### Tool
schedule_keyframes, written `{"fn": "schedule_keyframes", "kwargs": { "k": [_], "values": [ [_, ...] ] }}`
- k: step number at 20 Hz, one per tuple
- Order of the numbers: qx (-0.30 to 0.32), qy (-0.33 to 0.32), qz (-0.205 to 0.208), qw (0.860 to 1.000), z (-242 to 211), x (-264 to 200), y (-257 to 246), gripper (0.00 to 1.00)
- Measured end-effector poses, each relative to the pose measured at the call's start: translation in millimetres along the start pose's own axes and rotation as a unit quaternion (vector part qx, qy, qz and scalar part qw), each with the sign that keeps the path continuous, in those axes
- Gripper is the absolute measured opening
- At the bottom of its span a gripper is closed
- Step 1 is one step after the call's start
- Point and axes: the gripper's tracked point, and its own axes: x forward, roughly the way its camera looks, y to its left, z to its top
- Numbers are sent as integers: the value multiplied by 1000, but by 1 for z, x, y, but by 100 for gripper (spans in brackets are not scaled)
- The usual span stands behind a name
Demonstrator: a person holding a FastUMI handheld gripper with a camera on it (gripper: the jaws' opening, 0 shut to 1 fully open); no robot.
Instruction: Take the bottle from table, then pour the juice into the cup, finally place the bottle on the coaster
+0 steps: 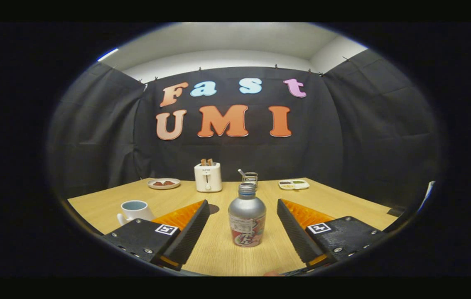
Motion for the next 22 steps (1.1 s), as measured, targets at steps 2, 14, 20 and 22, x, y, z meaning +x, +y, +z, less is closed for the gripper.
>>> {"fn": "schedule_keyframes", "kwargs": {
  "k": [2,14,20,22],
  "values": [
    [-8,8,-29,1000,-10,10,-13,97],
    [-27,75,-30,996,-64,40,-16,98],
    [-26,103,-17,994,-85,48,-6,93],
    [-23,105,-21,994,-84,49,-7,83]
  ]
}}
